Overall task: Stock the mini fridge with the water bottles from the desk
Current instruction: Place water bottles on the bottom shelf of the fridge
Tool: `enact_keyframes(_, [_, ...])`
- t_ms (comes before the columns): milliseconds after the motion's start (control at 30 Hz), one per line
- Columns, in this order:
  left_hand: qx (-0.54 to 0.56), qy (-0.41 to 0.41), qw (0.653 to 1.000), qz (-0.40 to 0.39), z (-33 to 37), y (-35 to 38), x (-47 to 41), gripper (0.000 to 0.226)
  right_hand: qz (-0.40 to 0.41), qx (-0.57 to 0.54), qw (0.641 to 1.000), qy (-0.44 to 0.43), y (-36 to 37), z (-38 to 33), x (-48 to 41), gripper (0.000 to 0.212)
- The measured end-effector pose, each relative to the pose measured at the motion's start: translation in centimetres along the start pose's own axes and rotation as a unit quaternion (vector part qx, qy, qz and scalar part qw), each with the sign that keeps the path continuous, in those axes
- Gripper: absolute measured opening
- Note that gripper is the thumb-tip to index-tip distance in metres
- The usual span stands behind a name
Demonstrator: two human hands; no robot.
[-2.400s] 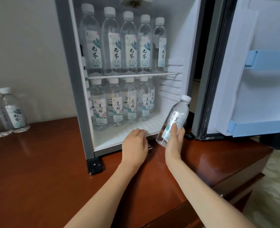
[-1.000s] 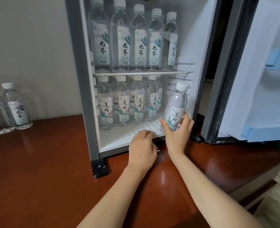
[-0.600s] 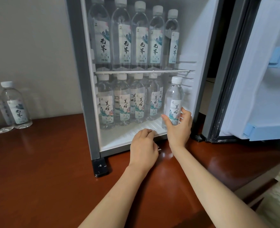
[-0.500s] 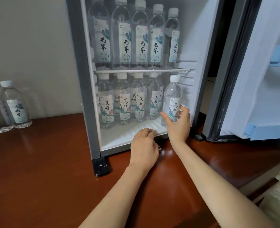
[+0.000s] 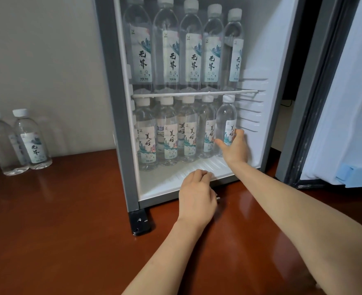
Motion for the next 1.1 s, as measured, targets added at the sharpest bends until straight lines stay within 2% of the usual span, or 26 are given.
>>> enact_keyframes(267, [0.001,-0.001,1.0,0.0,-0.1,0.1,-0.2,0.042,0.004,0.002,1.0,-0.009,1.1,0.4,-1.0,0.047])
enact_keyframes(467, [-0.003,-0.005,1.0,-0.002,-0.2,0.3,-0.4,0.043,-0.001,0.014,1.0,-0.014,1.5,0.2,-1.2,0.05])
enact_keyframes(933, [-0.004,-0.008,1.0,-0.007,-0.1,0.2,-0.4,0.044,-0.066,-0.018,0.998,-0.011,1.4,0.2,-0.7,0.057])
enact_keyframes(1100, [-0.002,-0.01,1.0,-0.004,-0.1,0.2,-0.3,0.043,-0.084,-0.013,0.996,-0.005,1.3,0.4,-0.9,0.051])
Point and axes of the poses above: each hand's wrist, its own x-axis away from the middle knuckle, its own y-axis out of the palm, z = x × y, the point moved 1 cm from there along -x, towards the middle knuckle, and after that the axes turned 2 degrees about -x, right-handed, at the moved point
